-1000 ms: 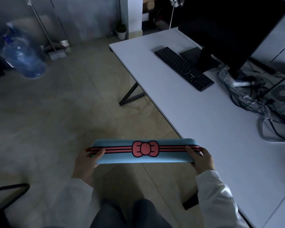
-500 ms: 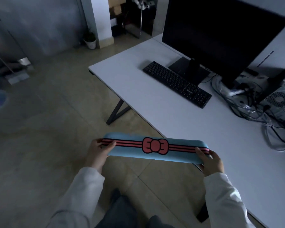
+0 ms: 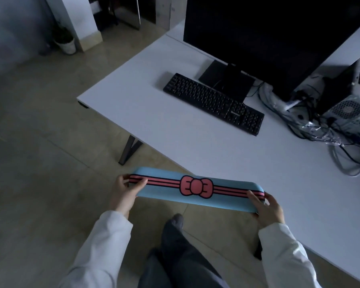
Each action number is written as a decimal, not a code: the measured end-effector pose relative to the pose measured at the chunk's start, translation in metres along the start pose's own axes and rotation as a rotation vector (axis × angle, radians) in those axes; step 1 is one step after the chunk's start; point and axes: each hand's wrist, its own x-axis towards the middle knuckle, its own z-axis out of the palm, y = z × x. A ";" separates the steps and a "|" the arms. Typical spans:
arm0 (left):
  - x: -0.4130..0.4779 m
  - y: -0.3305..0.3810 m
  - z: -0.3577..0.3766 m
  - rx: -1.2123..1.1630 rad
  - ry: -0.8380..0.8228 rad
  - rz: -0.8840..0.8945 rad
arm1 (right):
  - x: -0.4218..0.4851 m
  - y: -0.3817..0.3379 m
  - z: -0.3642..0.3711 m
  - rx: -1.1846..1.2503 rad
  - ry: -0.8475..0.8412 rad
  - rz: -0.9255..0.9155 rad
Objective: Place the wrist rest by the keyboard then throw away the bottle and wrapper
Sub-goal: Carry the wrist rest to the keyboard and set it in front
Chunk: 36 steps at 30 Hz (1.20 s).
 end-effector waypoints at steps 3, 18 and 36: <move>0.028 0.016 0.013 0.050 0.001 -0.003 | 0.018 -0.007 0.013 0.029 0.035 0.078; 0.158 0.107 0.084 0.329 -0.081 0.061 | 0.086 -0.068 0.064 0.369 0.123 0.293; 0.276 0.162 0.137 0.775 -0.440 0.165 | 0.049 -0.059 0.143 0.371 0.527 0.577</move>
